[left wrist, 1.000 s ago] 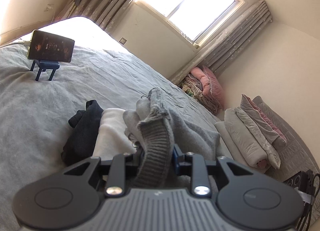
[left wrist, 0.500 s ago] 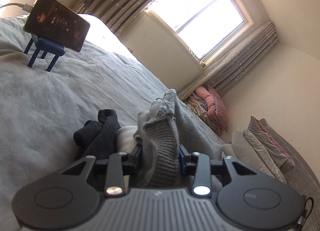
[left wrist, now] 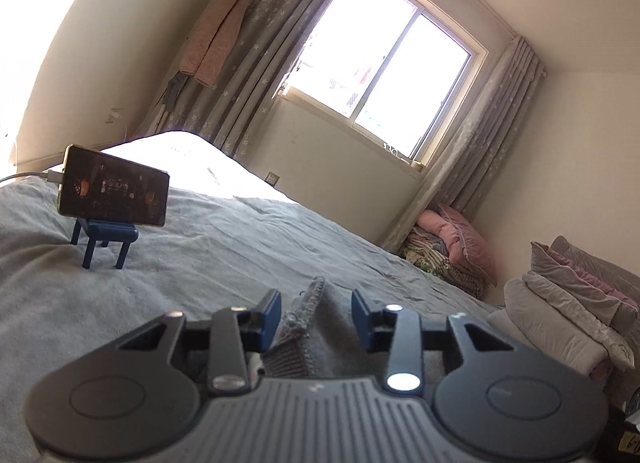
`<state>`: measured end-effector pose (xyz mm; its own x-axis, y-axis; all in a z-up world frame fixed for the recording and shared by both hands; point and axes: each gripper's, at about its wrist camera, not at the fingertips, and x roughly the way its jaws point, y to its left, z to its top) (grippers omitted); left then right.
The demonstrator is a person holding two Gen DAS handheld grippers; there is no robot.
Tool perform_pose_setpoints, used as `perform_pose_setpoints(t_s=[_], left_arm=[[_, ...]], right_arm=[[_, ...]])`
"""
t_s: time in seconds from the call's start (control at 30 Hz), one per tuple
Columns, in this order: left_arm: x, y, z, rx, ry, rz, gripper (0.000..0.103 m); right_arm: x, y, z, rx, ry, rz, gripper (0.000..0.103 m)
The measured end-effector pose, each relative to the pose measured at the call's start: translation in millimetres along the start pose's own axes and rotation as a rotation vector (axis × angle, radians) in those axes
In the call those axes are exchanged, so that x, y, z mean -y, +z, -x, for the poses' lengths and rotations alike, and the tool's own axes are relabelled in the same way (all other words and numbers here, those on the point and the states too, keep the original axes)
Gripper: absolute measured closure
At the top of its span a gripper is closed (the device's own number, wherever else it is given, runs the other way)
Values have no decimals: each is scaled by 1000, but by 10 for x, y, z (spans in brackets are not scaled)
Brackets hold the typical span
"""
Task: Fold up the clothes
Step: 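Carry the grey sweater with both grippers onto the white-and-black clothes stack, then lower the sweater onto the stack and open both grippers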
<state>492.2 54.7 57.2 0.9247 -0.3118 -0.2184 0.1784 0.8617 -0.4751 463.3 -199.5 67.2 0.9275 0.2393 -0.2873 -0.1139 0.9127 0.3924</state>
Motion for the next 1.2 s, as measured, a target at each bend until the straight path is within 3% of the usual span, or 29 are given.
perform_pose_setpoints(t_s=[0.1,0.2,0.27,0.4,0.57,0.8,1.07,1.2], left_arm=[[132,-113,-92,-20,-25,-65,75],[177,-296,-299,-106,18,-134,75],[206,-384,-389,-139,62,-185,82],[355,-364,-307,-138,105,-262,82],[507,-333,-128,-174,129,-290,66],[721,-357,110,-267,170,-331,62],[891,-420,399,-373,233,-371,57],[945,-476,563,-449,264,-338,54]], right_arm=[[-79,-94,-113,-5,-14,69,66],[-48,-205,-254,-46,-50,103,73],[-45,-253,-309,-68,-81,131,73],[-77,-199,-271,-84,-85,150,67],[-146,-112,-116,-114,-72,155,62],[-289,-107,96,-191,-109,212,61],[-336,-77,357,-275,-149,204,48],[-324,-78,474,-342,-175,171,44]])
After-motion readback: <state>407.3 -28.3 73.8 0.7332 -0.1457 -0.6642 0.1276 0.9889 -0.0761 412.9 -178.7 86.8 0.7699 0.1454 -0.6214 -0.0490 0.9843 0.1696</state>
